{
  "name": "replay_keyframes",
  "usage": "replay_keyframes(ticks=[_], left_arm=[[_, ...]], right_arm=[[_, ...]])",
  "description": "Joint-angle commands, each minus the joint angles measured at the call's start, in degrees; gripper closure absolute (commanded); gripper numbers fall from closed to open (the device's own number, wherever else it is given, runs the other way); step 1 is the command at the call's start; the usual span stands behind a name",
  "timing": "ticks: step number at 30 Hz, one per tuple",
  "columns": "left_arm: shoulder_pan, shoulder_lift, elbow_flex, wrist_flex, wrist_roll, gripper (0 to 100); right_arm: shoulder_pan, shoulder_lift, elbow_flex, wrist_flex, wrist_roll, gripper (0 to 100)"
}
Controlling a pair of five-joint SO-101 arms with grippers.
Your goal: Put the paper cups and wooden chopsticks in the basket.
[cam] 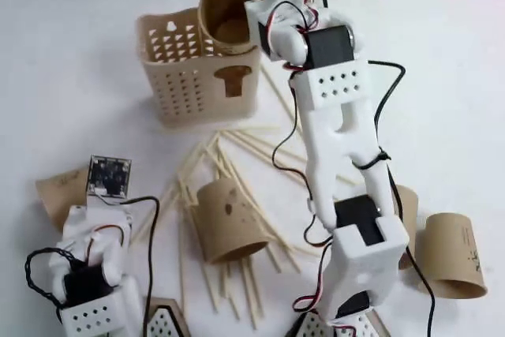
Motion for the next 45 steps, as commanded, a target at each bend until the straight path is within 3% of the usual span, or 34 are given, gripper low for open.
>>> replay_keyframes(ticks=[1,6,11,15,21,29,39,45], left_arm=[[-0.4,-0.5,-0.3,-1.2,-0.3,97],[-0.4,-0.5,-0.3,-1.2,-0.3,97],[-0.4,-0.5,-0.3,-1.2,-0.3,97],[-0.4,-0.5,-0.3,-1.2,-0.3,97],[-0.4,-0.5,-0.3,-1.2,-0.3,97],[-0.4,-0.5,-0.3,-1.2,-0.3,97],[-0.4,-0.5,-0.3,-1.2,-0.3,97],[-0.4,-0.5,-0.3,-1.2,-0.3,97]], right_arm=[[-0.4,-0.6,-5.5,3.5,-0.4,85.2],[-0.2,-1.4,-12.2,12.6,1.1,80.1],[0.1,-1.5,-16.4,25.1,12.9,80.0],[5.0,-2.4,-11.8,25.6,18.3,80.0],[10.4,-8.9,2.6,25.6,28.0,79.9],[14.5,-29.5,26.5,25.5,37.3,79.8],[26.9,-48.5,56.2,25.5,54.9,79.6],[35.2,-57.5,69.6,25.4,66.4,71.2]])
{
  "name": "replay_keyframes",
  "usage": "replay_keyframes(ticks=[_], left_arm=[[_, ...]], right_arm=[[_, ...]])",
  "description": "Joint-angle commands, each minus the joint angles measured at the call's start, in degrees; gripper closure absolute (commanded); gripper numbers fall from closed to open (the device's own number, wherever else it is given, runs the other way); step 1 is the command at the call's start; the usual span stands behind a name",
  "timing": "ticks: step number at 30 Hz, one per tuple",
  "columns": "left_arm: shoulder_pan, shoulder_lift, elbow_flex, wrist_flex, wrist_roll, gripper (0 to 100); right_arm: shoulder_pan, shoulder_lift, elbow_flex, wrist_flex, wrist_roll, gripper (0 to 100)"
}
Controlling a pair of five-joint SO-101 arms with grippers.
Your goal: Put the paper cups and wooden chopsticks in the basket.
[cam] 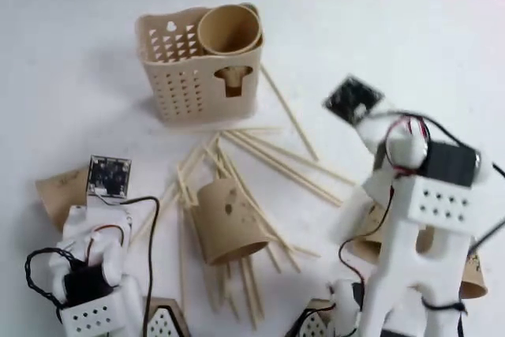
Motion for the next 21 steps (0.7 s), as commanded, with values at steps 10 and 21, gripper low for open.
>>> replay_keyframes(ticks=[10,21], left_arm=[[-0.4,-0.5,-0.3,-1.2,-0.3,97],[-0.4,-0.5,-0.3,-1.2,-0.3,97]], right_arm=[[13.3,-17.0,24.6,-6.3,17.8,70.5],[19.4,-23.9,40.0,-14.6,25.0,70.5]])
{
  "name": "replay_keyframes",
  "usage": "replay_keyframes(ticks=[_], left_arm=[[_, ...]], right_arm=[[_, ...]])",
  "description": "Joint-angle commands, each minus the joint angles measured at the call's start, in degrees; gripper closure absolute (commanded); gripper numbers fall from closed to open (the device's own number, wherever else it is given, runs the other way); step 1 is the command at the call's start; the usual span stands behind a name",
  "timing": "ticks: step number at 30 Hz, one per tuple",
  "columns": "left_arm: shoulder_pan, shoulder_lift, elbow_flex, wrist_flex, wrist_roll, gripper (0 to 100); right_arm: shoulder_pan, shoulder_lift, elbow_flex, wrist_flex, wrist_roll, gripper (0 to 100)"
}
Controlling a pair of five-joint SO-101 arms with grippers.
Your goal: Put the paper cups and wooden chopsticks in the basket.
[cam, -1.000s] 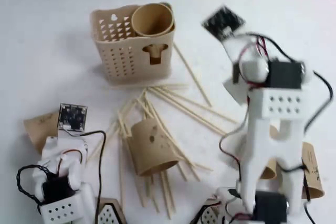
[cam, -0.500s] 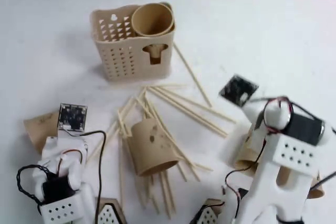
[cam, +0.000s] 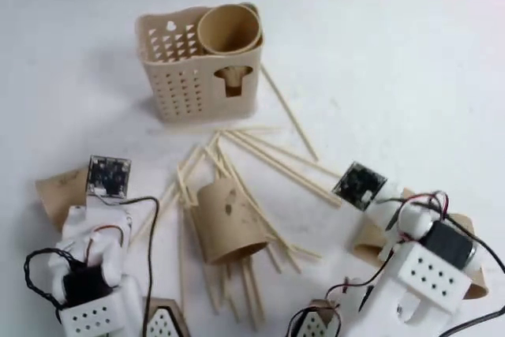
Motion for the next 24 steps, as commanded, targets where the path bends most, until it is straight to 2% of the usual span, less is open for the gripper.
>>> replay_keyframes(ticks=[1,4,10,14,21,24], left_arm=[[-0.4,-0.5,-0.3,-1.2,-0.3,97],[-0.4,-0.5,-0.3,-1.2,-0.3,97],[-0.4,-0.5,-0.3,-1.2,-0.3,97],[-0.4,-0.5,-0.3,-1.2,-0.3,97],[-0.4,-0.5,-0.3,-1.2,-0.3,97],[-0.4,-0.5,-0.3,-1.2,-0.3,97]], right_arm=[[0.7,-1.2,3.0,-2.8,0.7,70.5],[1.7,-2.3,3.5,-4.8,0.8,70.5],[3.8,-8.7,-5.3,7.7,5.1,70.5],[3.9,-13.8,-4.7,11.4,5.5,70.5],[3.8,-19.0,2.3,10.2,5.6,70.7],[4.1,-19.9,8.4,3.5,5.6,70.7]])
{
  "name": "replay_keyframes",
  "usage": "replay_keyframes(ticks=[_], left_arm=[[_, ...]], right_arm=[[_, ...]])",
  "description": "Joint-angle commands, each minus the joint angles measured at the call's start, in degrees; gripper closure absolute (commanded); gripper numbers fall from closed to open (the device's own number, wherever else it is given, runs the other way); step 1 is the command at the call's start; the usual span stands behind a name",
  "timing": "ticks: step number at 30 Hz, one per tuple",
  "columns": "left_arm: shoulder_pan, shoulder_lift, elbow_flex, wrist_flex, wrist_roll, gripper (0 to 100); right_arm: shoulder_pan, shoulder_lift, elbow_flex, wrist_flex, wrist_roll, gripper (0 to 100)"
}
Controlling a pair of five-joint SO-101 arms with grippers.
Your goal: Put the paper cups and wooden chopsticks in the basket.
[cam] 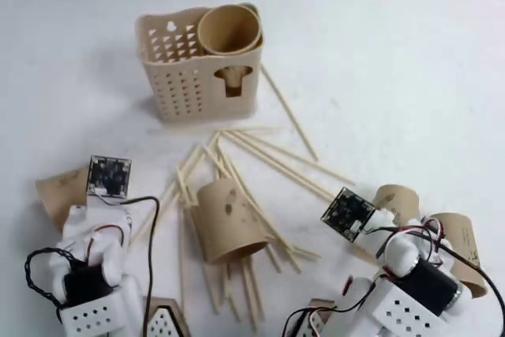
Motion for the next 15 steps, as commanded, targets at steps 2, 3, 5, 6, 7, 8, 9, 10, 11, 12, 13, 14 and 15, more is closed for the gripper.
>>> replay_keyframes(ticks=[2,3,5,6,7,8,9,10,11,12,13,14,15], left_arm=[[-0.4,-0.5,-0.3,-1.2,-0.3,97],[-0.4,-0.5,-0.3,-1.2,-0.3,97],[-0.4,-0.5,-0.3,-1.2,-0.3,97],[-0.4,-0.5,-0.3,-1.2,-0.3,97],[-0.4,-0.5,-0.3,-1.2,-0.3,97],[-0.4,-0.5,-0.3,-1.2,-0.3,97],[-0.4,-0.5,-0.3,-1.2,-0.3,97],[-0.4,-0.5,-0.3,-1.2,-0.3,97],[-0.4,-0.5,-0.3,-1.2,-0.3,97],[-0.4,-0.5,-0.3,-1.2,-0.3,97],[-0.4,-0.5,-0.3,-1.2,-0.3,97],[-0.4,-0.5,-0.3,-1.2,-0.3,97],[-0.4,-0.5,-0.3,-1.2,-0.3,97]], right_arm=[[0.6,-0.9,8.0,-11.7,0.4,70.8],[0.9,-0.9,9.9,-14.6,0.4,71.0],[1.7,-0.9,12.2,-18.5,0.2,73.4],[1.9,-0.9,12.3,-19.5,-0.2,75.5],[2.0,-0.9,12.0,-20.1,-1.5,77.7],[1.7,-1.0,11.3,-20.6,-3.1,80.0],[1.6,-1.0,10.4,-20.9,-4.7,82.0],[1.5,-1.0,9.3,-21.0,-5.9,84.0],[0.9,-1.0,8.2,-21.1,-7.1,86.0],[-0.3,-1.0,7.1,-20.8,-8.1,88.2],[-1.6,-1.0,6.2,-20.7,-9.1,91.1],[-2.9,-1.0,5.6,-20.7,-10.3,94.5],[-4.4,-1.0,5.2,-20.7,-11.4,97.7]])
